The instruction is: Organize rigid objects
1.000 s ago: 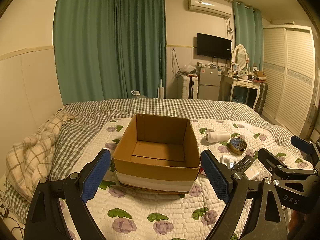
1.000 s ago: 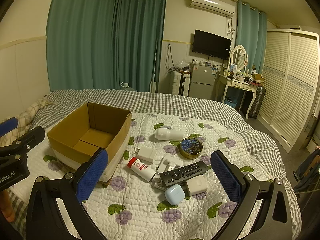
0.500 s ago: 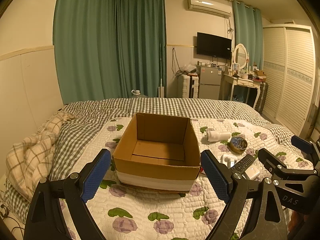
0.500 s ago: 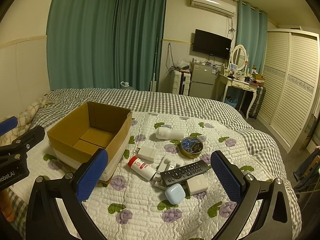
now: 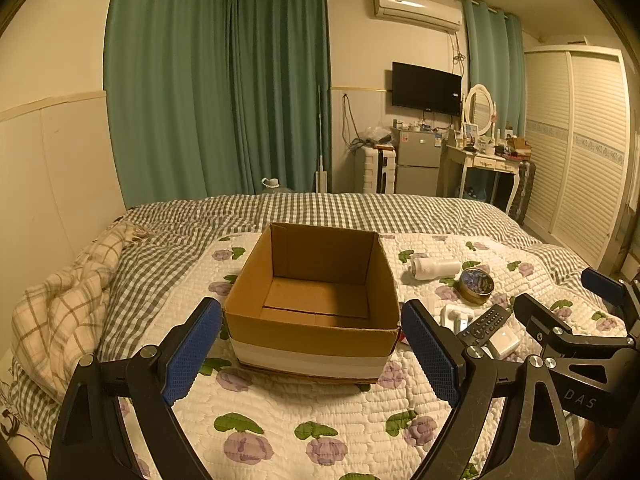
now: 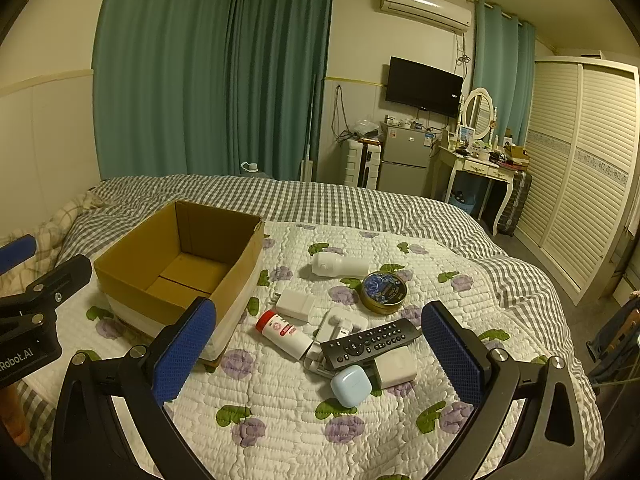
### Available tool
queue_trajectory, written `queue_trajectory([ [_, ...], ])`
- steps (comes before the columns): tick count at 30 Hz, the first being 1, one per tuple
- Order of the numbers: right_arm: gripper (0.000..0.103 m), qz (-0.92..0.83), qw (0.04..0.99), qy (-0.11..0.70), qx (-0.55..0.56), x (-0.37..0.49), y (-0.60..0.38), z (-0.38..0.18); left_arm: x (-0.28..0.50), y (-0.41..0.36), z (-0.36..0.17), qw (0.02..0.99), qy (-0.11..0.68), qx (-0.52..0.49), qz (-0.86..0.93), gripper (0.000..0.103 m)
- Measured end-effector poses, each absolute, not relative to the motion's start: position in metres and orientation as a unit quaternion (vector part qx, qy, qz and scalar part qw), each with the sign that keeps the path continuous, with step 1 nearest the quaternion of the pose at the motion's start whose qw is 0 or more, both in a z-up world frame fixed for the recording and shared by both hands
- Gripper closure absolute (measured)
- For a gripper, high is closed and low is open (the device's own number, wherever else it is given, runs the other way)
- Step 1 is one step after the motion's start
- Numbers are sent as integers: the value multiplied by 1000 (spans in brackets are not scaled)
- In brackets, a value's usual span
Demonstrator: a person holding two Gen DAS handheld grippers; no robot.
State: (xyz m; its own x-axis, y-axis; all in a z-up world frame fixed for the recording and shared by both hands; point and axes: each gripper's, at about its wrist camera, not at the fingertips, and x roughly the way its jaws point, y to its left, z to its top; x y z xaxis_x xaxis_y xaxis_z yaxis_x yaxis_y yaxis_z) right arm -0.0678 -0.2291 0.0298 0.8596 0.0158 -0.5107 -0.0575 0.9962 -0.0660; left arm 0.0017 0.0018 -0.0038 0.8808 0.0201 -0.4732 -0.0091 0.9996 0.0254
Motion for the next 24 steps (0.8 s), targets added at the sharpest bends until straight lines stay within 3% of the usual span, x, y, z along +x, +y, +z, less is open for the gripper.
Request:
queue_trajectory([
  [24, 0, 17, 963, 266, -51, -70, -232, 31, 6, -3, -7, 965, 262, 10, -2, 9],
])
